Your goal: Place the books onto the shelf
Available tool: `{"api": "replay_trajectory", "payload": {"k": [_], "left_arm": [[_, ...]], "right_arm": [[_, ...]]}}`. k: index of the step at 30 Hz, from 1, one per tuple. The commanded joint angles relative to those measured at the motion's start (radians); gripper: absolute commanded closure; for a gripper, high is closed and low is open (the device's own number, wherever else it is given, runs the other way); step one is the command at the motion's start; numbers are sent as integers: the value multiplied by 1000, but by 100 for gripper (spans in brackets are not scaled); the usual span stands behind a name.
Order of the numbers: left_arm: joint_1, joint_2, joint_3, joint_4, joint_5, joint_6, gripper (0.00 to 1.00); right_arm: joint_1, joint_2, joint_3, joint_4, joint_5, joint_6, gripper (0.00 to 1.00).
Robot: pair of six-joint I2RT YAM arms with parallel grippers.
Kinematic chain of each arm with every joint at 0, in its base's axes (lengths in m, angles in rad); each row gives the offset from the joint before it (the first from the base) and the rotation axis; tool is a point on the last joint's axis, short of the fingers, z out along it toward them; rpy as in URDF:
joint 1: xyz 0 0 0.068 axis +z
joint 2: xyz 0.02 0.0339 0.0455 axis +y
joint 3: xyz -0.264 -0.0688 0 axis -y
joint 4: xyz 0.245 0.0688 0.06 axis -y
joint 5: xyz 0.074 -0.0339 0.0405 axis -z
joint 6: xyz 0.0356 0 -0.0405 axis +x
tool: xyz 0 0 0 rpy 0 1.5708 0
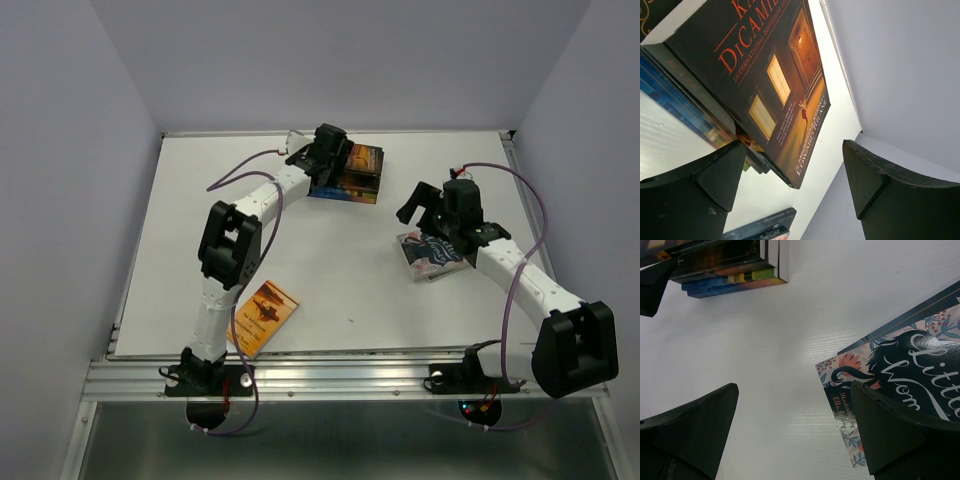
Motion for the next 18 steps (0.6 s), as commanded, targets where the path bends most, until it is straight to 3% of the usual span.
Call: {"api": "replay_trajectory", "payload": {"k": [1, 12, 18], "left_arm": [[6, -89, 15, -77, -11, 41, 10], [11, -141, -42, -95, 62, 131, 9], [15, -213, -96, -83, 18, 275, 3]], "right_arm": [[-7, -24, -10, 21, -12, 11, 0], [-7, -17, -10, 21, -26, 6, 0], [-7, -9, -3, 17, -55, -35, 0]]}}
